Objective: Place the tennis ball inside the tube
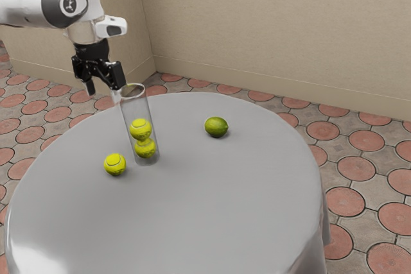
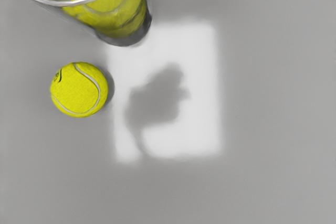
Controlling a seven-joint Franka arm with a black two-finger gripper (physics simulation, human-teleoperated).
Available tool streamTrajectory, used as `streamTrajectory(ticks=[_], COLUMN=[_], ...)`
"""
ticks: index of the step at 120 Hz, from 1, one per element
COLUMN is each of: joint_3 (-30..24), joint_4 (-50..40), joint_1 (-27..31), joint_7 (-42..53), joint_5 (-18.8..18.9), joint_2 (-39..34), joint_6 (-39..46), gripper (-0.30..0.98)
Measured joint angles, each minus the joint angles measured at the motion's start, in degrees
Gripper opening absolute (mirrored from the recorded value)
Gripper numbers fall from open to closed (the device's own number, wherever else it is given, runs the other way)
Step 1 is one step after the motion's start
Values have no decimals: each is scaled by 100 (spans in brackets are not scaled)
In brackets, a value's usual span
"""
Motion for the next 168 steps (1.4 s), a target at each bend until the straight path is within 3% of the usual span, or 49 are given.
streamTrajectory(ticks=[16,38,68,87,100,116,168], joint_3=[25,67,309,349,357,465,640], joint_4=[-253,-2104,-2761,-3495,-3690,-3797,-3619], joint_1=[42,124,112,175,145,122,142], joint_7=[15,28,22,52,105,160,275], joint_5=[4,6,-2,1,0,-3,-39], joint_2=[-278,-985,-68,297,430,615,1291], joint_6=[113,945,2482,4514,5590,6323,7141], gripper=[69,69,69,69,69,69,69])
